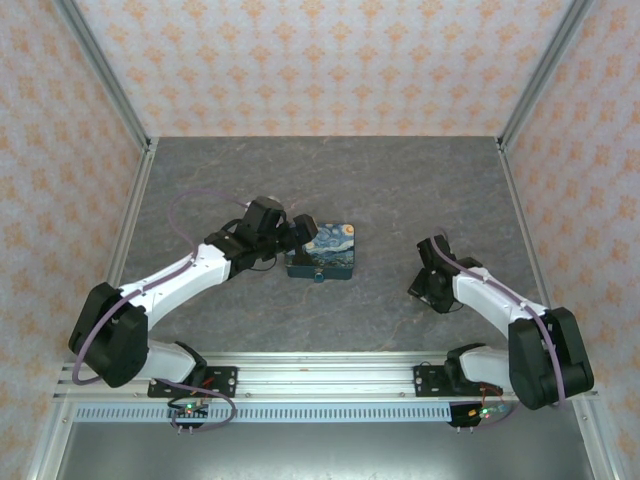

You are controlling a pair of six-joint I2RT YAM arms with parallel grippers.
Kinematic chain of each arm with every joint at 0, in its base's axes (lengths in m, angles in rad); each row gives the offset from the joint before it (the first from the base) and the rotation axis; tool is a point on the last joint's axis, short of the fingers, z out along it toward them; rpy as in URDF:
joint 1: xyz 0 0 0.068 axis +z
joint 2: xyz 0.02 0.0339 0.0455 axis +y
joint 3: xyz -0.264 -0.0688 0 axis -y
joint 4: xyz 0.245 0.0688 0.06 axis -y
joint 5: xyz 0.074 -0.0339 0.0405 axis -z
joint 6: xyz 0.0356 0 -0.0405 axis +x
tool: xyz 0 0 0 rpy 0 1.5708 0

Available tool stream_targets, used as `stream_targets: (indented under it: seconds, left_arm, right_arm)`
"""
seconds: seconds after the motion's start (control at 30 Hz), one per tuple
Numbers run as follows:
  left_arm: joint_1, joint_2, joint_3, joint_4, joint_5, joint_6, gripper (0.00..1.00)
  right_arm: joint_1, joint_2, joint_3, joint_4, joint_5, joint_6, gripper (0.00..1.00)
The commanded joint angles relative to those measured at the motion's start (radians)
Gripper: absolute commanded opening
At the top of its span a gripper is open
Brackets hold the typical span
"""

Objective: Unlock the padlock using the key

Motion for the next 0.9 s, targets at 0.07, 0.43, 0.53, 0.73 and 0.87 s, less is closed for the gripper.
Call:
stream_targets:
  seconds: [0.07,0.43,0.53,0.73,0.87]
  left_arm:
    - [-0.01,0.012,-0.014,0.013,0.004,-0.015,1.0]
    - [-0.01,0.009,-0.006,0.011,0.003,-0.015,1.0]
    - [-0.011,0.01,-0.005,0.01,0.005,-0.014,1.0]
    - [-0.011,0.004,-0.004,0.004,0.007,-0.012,1.0]
    - [-0.01,0.005,-0.004,0.003,0.008,-0.012,1.0]
  right_arm:
    - [-0.002,0.039,0.002,0.035,-0.026,-0.014,0.36]
    - [-0.002,0.053,0.008,0.038,-0.078,-0.052,0.03]
    - [-0.002,0.05,0.01,0.039,-0.125,-0.065,0.0]
    - [0.009,-0.033,-0.019,0.05,-0.245,-0.03,0.0]
    - [0.061,-0.113,-0.048,0.055,-0.293,0.031,0.0]
